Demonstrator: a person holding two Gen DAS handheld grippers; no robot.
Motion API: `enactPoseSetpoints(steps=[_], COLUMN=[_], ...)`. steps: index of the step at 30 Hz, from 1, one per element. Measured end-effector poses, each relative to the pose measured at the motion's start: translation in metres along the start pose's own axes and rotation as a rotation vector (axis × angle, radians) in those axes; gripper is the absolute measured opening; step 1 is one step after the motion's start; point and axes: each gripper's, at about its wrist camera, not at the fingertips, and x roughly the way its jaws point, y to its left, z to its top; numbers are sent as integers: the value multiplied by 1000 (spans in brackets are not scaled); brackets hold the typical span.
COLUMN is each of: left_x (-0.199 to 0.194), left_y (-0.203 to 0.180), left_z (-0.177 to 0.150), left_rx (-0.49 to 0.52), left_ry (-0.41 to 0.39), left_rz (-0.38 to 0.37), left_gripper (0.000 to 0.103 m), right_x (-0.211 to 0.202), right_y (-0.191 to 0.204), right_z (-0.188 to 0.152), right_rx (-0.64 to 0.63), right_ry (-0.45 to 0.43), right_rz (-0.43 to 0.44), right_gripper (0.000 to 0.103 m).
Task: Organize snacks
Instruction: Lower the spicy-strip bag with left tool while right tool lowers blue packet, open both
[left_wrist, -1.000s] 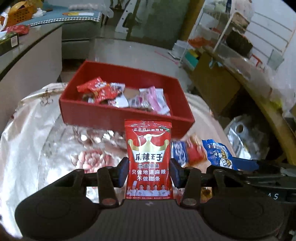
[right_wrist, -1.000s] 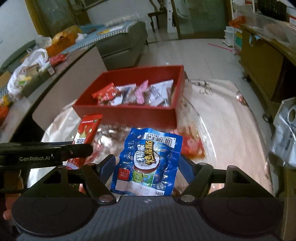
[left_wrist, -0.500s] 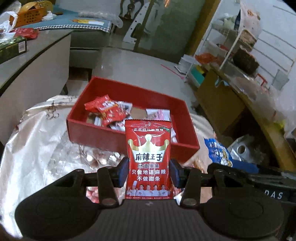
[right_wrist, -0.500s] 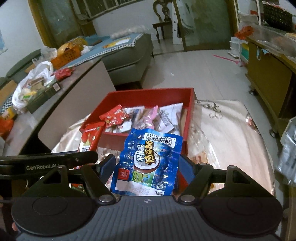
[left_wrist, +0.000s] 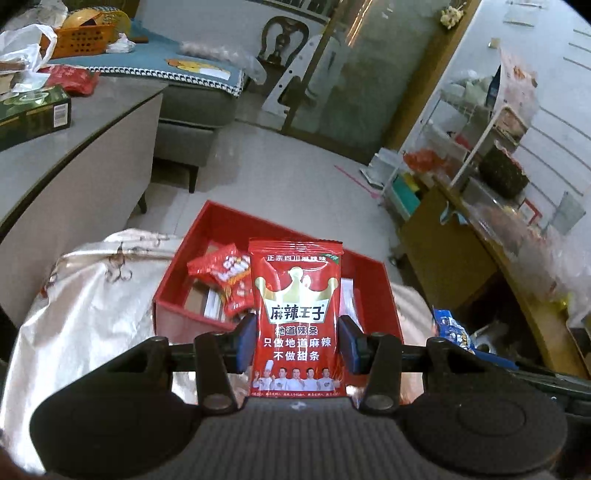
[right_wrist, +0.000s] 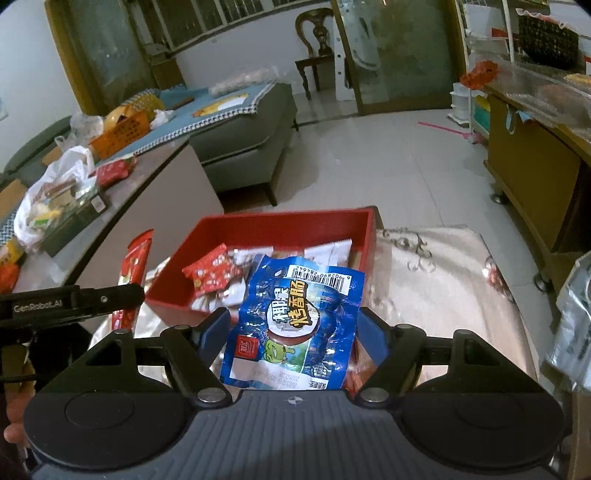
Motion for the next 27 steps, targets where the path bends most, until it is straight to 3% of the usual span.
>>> enactPoseSetpoints(steps=[14, 27], left_x=[50, 97], left_y=[6, 8], left_z=[33, 38], left_rx=[-22, -3], left_ry=[-17, 16], left_rz=[51, 106], left_gripper=[40, 41], right_x=[52, 109], right_y=[-5, -14], right_z=[40, 43], right_rx=[15, 48], right_ry=[-5, 31], right_rz=[6, 38], right_gripper=[79, 79])
